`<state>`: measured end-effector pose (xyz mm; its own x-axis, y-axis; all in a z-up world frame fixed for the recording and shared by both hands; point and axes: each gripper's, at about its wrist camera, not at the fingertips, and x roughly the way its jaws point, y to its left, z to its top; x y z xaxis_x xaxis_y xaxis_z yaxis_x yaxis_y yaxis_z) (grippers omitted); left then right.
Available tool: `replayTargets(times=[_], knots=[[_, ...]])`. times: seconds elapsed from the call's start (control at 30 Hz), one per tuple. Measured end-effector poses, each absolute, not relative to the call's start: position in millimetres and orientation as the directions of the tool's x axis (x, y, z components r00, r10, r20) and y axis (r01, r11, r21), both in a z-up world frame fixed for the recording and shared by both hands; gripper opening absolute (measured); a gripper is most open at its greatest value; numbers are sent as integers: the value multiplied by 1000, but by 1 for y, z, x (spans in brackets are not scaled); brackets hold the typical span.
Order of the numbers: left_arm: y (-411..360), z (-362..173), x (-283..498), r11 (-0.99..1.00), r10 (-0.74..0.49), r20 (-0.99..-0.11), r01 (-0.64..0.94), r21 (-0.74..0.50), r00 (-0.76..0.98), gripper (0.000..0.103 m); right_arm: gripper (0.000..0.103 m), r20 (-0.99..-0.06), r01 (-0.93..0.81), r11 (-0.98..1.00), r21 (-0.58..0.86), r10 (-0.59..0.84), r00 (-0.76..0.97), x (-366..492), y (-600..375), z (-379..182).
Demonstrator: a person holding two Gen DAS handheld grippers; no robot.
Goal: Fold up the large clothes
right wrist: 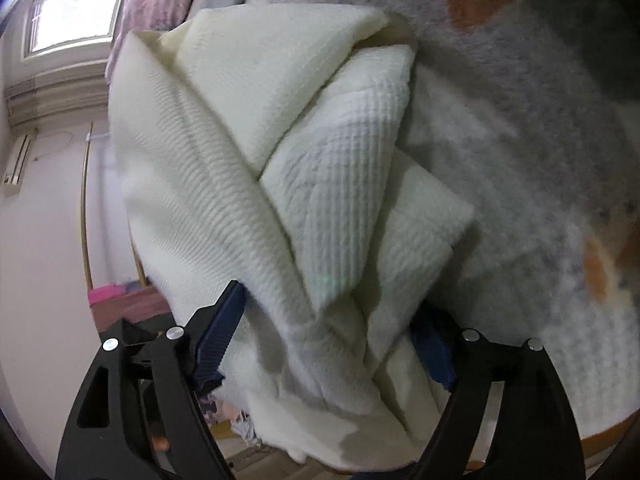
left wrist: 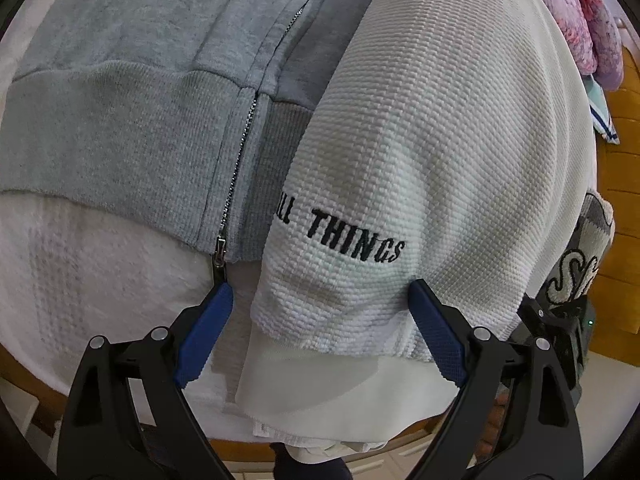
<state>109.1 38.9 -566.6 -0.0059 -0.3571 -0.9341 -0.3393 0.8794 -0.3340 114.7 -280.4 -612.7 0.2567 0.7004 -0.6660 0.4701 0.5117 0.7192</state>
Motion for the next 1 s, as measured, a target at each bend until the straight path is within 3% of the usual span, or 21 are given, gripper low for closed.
replayTargets(times=[0.07, 0.1, 0.2, 0.37, 0.43, 0.53, 0.6, 0.63, 0.67, 0.77, 1.0], knots=[[42, -569, 106, 850, -406, -914, -366, -379, 6, 89, 66, -702, 467, 552, 691, 666, 252, 114, -276, -605], [46, -571, 101, 815, -448, -894, -403, -417, 19, 89, 50, -697, 464, 547, 697, 669, 258, 109, -277, -600], [56, -580, 85, 759, -494, -869, -467, -453, 41, 89, 29, -674, 497, 503, 707, 692, 258, 107, -279, -589], [51, -586, 78, 745, -525, -850, -461, -483, 43, 91, 32, -669, 489, 509, 709, 704, 237, 122, -272, -580], [47, -591, 84, 754, -520, -854, -456, -473, 26, 91, 45, -669, 537, 477, 696, 702, 243, 127, -274, -597], [39, -589, 98, 793, -492, -871, -415, -446, -5, 90, 43, -673, 542, 477, 692, 697, 246, 129, -274, -608], [34, -580, 99, 816, -471, -882, -384, -433, -8, 80, 31, -728, 504, 566, 652, 653, 209, 133, -266, -595], [31, -577, 99, 823, -463, -886, -378, -425, -12, 70, 24, -747, 485, 599, 638, 636, 197, 136, -265, -587], [31, -572, 97, 825, -462, -887, -373, -425, -12, 57, 23, -772, 459, 642, 614, 608, 184, 138, -261, -574], [33, -550, 93, 826, -471, -882, -343, -448, 19, 39, 21, -819, 386, 727, 568, 544, 181, 143, -249, -538], [20, -470, 102, 823, -494, -863, -264, -504, 108, 32, 20, -858, 224, 835, 502, 449, 251, 158, -237, -449]])
